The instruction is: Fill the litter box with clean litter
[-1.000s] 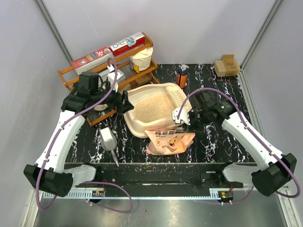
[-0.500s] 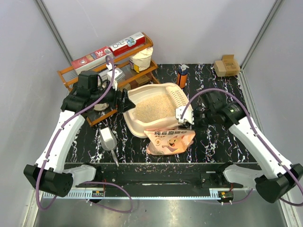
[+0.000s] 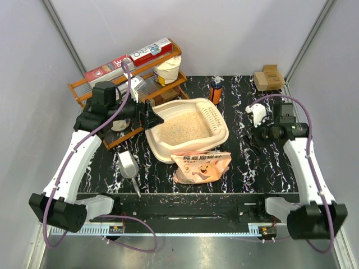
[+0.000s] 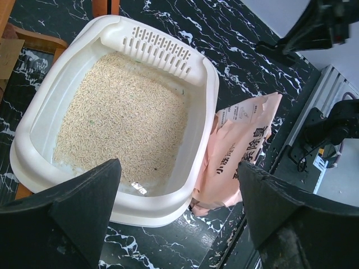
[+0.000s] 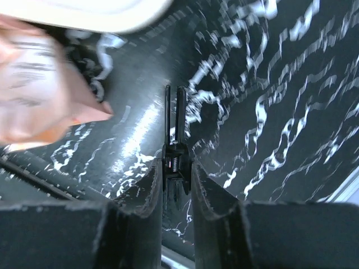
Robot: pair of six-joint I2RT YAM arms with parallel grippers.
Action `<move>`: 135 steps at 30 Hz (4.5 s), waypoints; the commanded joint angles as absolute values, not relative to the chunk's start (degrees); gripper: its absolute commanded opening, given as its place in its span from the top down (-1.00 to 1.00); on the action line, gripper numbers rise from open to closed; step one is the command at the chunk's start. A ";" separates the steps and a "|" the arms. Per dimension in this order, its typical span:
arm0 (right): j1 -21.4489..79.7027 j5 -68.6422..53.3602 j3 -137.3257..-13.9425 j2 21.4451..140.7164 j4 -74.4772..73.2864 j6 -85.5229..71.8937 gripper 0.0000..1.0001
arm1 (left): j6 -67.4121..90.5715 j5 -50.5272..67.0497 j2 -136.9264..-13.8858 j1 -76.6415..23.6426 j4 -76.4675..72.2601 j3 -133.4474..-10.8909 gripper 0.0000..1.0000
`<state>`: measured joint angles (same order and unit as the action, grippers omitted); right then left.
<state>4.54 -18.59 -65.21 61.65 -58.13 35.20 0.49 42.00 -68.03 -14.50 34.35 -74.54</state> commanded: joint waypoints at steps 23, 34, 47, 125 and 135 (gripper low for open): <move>-20.12 -28.66 -59.85 98.08 -40.17 25.49 0.15 | -1.06 44.12 -76.73 -14.24 32.43 -78.31 -0.76; -20.39 -32.31 -66.18 83.61 -41.39 25.84 -0.55 | 2.55 46.41 -72.16 -14.24 32.43 -69.27 -0.76; 6.84 -47.19 -68.13 80.77 -44.57 16.27 -0.53 | 0.44 49.83 -69.96 -14.24 33.22 -63.72 -0.74; 22.59 -37.62 -62.05 67.94 -46.49 22.15 -0.15 | -48.78 28.92 -64.59 -42.62 22.24 -49.30 -0.08; 22.41 -35.77 -62.04 67.06 -46.32 23.11 -0.19 | -50.80 30.59 -68.73 -46.76 23.38 -53.87 0.98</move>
